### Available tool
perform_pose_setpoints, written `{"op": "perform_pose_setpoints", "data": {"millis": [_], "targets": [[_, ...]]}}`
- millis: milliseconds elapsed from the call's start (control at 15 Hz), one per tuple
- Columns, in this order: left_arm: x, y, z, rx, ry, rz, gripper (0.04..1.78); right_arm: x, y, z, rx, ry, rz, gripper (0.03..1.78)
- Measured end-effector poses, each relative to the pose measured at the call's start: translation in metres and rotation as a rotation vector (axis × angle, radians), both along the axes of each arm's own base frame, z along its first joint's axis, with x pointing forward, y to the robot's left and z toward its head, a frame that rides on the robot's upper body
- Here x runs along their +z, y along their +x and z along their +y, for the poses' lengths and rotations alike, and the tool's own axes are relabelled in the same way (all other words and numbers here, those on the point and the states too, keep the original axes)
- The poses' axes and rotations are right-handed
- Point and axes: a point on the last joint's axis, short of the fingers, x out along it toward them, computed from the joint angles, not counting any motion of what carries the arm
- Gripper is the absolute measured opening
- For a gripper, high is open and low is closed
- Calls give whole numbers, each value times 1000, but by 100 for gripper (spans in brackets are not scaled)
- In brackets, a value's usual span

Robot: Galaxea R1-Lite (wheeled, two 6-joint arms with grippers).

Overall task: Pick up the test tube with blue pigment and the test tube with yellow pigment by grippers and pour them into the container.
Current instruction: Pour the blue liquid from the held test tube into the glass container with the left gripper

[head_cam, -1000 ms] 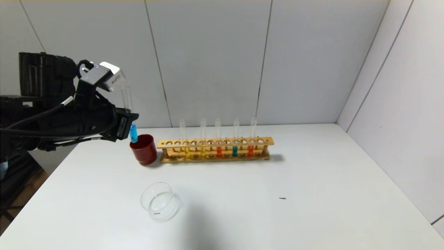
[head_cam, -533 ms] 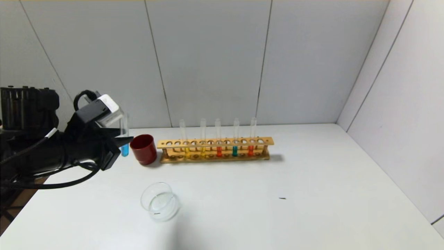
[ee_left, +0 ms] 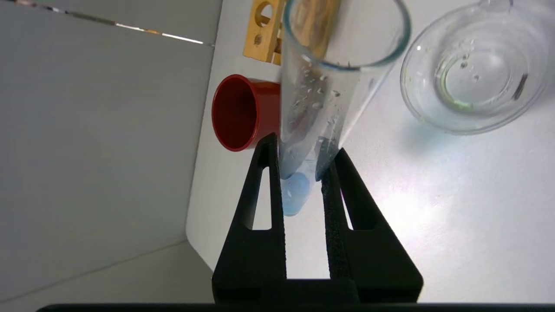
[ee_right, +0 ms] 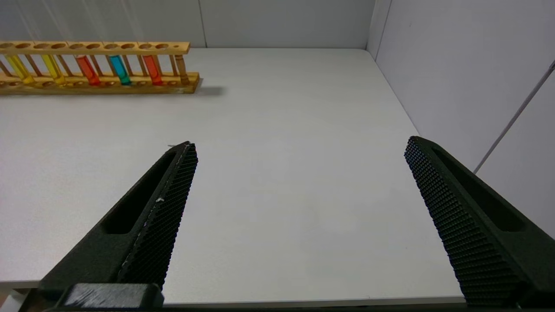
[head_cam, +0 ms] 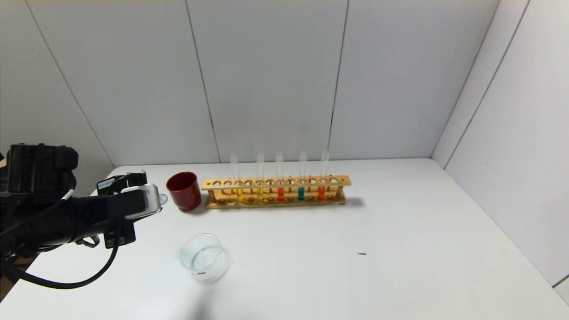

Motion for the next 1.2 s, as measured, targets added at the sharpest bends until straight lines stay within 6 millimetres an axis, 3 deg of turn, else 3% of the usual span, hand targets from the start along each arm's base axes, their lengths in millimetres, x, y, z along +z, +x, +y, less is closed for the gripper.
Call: {"op": "perform_pose_setpoints", "data": {"millis": [600, 1200], "targets": [[-22, 15, 0, -182, 289, -35, 30, 0, 0, 0, 0, 0, 0, 175], [-31, 32, 2, -220, 477, -44, 30, 0, 0, 0, 1, 0, 0, 175]]}}
